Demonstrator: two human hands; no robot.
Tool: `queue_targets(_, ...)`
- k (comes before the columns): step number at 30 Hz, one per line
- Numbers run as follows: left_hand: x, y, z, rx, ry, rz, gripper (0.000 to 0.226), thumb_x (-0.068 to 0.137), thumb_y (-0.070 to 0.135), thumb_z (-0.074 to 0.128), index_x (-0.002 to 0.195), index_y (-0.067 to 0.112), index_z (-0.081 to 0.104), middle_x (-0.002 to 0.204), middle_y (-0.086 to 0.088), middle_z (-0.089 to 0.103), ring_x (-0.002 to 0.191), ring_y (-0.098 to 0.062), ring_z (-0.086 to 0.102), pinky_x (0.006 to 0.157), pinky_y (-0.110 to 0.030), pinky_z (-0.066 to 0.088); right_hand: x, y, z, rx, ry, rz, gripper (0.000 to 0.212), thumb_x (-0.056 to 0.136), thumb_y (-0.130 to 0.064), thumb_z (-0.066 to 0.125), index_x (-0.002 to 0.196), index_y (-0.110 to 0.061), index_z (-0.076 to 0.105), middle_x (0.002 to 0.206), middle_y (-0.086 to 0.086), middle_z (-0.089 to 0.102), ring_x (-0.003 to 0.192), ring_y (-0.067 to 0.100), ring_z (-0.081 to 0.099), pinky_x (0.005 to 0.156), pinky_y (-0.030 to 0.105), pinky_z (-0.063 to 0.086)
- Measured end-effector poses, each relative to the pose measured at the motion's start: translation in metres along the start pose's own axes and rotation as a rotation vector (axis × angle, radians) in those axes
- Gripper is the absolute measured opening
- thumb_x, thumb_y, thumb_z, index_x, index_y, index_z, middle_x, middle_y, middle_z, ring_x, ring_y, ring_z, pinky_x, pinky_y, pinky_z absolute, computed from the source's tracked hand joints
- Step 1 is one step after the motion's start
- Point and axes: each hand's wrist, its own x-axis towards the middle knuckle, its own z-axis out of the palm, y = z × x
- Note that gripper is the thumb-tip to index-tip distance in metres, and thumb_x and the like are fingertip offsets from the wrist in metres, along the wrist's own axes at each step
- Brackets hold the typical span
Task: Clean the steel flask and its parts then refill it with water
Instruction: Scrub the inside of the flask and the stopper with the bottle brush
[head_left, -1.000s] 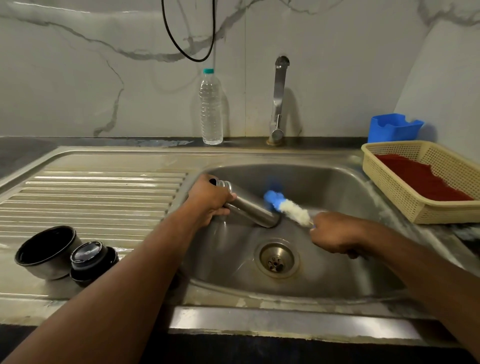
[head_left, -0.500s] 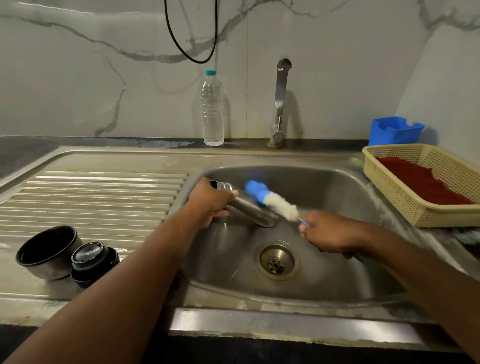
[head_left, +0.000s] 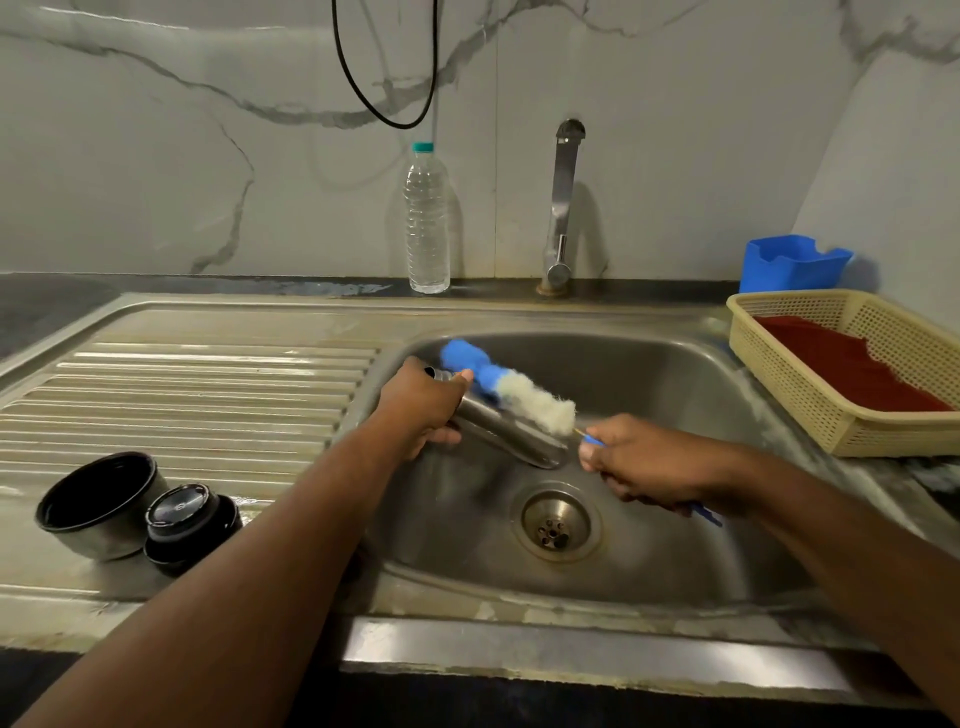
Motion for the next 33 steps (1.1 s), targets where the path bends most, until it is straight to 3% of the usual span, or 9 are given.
queue_targets(3,-0.002,0.002,0.000,-0.057,-0.026,-0.027,0.042,0.100,0.033,0.070,0.132,0.010,0.055,0.116,-0.014,0.060,0.089,-0.032,0.071,0.074,-0.052,0.066,-0.003,-0.002,-0.001,-0.012,-0.027,0.058,0.021,0.109,-0.025,0.038,0.100,-0.015,0.054,0.067,0.006,0.052,0.041,0.010,0.034,0.037,0.022,0.031)
queue_targets(7,-0.003,0.005,0.001,-0.063,-0.076,-0.051,0.044,0.089,0.011,0.081,0.126,0.010,0.056,0.116,-0.016,0.063,0.094,-0.032,0.071,0.078,-0.048,0.066,-0.008,0.007,-0.006,-0.417,0.066,0.289,0.031,0.100,-0.016,0.042,0.128,-0.009,0.053,0.088,0.015,0.066,0.054,0.020,0.055,0.038,0.021,0.039)
queue_targets(11,-0.002,0.004,0.001,-0.039,-0.078,-0.058,0.049,0.079,-0.011,0.081,0.120,0.004,0.059,0.105,-0.017,0.066,0.089,-0.031,0.073,0.078,-0.046,0.066,-0.001,0.006,-0.002,-0.179,0.056,0.124,0.017,0.103,-0.019,0.041,0.102,-0.014,0.058,0.072,0.009,0.061,0.045,0.016,0.044,0.038,0.022,0.036)
queue_targets(15,0.000,0.002,-0.001,-0.036,-0.086,-0.094,0.048,0.084,-0.005,0.081,0.127,0.001,0.059,0.111,-0.019,0.069,0.086,-0.030,0.077,0.068,-0.037,0.066,-0.001,-0.001,0.000,0.057,-0.067,0.003,0.024,0.111,-0.028,0.037,0.098,-0.016,0.053,0.059,-0.001,0.051,0.038,0.010,0.034,0.036,0.022,0.031)
queue_targets(21,-0.001,0.002,0.001,0.006,-0.071,-0.077,0.051,0.087,0.016,0.085,0.127,0.000,0.058,0.107,-0.022,0.070,0.075,-0.030,0.078,0.073,-0.042,0.067,-0.004,0.012,-0.005,-0.475,0.067,0.301,0.033,0.098,-0.017,0.042,0.124,-0.002,0.056,0.096,0.020,0.067,0.060,0.027,0.062,0.041,0.025,0.044)
queue_targets(25,-0.005,0.002,0.000,0.060,-0.040,-0.057,0.050,0.090,0.031,0.083,0.123,0.001,0.061,0.102,-0.018,0.069,0.083,-0.030,0.075,0.073,-0.046,0.067,0.001,0.006,-0.002,-0.101,0.011,0.088,0.023,0.105,-0.021,0.041,0.093,-0.010,0.057,0.067,0.005,0.061,0.044,0.017,0.045,0.038,0.022,0.036)
queue_targets(28,-0.006,0.002,-0.002,0.066,-0.040,-0.048,0.043,0.089,0.031,0.084,0.116,0.006,0.061,0.101,-0.013,0.066,0.092,-0.030,0.073,0.075,-0.045,0.066,-0.002,-0.003,0.000,0.085,-0.070,-0.010,0.026,0.111,-0.026,0.038,0.089,-0.017,0.050,0.055,-0.004,0.051,0.037,0.010,0.033,0.035,0.021,0.031)
queue_targets(31,-0.007,0.003,-0.002,0.054,-0.011,-0.032,0.034,0.085,0.027,0.088,0.100,0.011,0.062,0.106,-0.013,0.067,0.093,-0.026,0.070,0.080,-0.049,0.066,-0.002,0.004,-0.003,-0.134,0.003,0.137,0.017,0.105,-0.021,0.039,0.103,-0.016,0.055,0.068,0.005,0.057,0.042,0.013,0.040,0.039,0.022,0.034)
queue_targets(33,-0.009,0.005,-0.002,0.033,0.007,-0.015,0.038,0.081,0.026,0.091,0.101,0.011,0.062,0.108,-0.014,0.068,0.090,-0.024,0.070,0.078,-0.051,0.066,-0.005,0.009,-0.004,-0.392,0.049,0.272,0.027,0.101,-0.017,0.041,0.124,-0.011,0.053,0.085,0.013,0.064,0.052,0.018,0.052,0.041,0.022,0.039)
